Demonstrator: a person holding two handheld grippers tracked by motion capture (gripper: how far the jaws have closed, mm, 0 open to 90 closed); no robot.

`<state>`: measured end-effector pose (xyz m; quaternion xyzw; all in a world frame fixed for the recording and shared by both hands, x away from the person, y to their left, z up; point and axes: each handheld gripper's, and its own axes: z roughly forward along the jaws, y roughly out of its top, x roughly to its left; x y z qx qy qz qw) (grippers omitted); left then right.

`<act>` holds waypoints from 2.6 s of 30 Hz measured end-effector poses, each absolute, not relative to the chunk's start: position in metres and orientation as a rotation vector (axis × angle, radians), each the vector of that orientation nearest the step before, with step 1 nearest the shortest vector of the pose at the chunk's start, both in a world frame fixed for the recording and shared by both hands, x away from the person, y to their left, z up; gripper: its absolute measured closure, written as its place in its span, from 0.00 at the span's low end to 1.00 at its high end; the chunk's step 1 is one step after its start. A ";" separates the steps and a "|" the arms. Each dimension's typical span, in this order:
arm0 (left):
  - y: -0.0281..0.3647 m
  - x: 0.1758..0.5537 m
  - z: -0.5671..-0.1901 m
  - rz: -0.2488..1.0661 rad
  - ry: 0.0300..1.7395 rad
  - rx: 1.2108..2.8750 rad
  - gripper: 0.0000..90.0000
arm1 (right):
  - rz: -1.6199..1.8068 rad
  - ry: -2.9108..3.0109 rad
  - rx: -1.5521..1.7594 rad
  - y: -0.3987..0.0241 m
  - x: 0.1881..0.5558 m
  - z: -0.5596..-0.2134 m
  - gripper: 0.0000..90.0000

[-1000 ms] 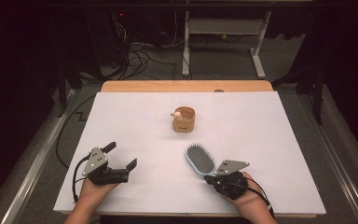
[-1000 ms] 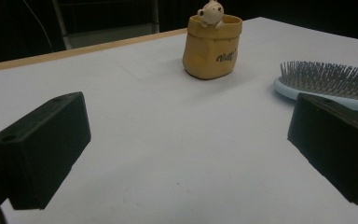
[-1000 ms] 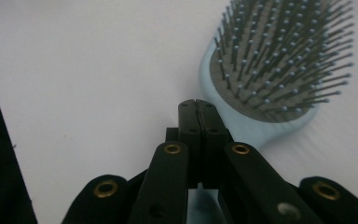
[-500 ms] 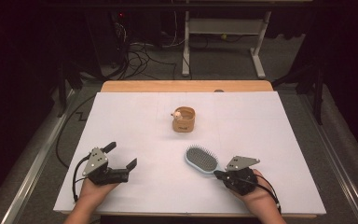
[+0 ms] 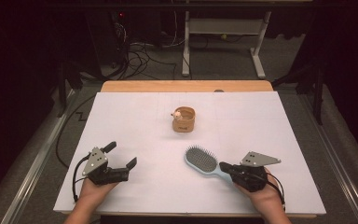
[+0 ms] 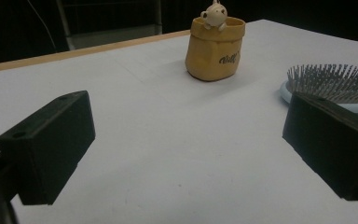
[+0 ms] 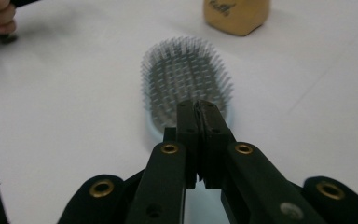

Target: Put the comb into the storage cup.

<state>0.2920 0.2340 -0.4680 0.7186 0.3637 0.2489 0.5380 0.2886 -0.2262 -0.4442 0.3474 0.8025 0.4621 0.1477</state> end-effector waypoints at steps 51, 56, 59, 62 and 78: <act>0.236 0.294 -0.470 0.583 0.884 1.718 0.01 | 1.269 2.047 1.213 -0.259 0.302 -0.458 0.11; 0.236 0.294 -0.470 0.583 0.884 1.719 0.01 | 1.281 2.035 1.191 -0.256 0.301 -0.457 0.06; 0.237 0.294 -0.470 0.580 0.882 1.715 0.01 | 1.303 2.031 1.188 -0.255 0.301 -0.455 0.00; 0.238 0.294 -0.470 0.582 0.881 1.705 0.01 | 1.332 2.019 1.173 -0.255 0.299 -0.453 0.00; 0.241 0.297 -0.468 0.581 0.897 1.697 0.00 | 1.296 2.099 1.098 -0.242 0.297 -0.452 0.00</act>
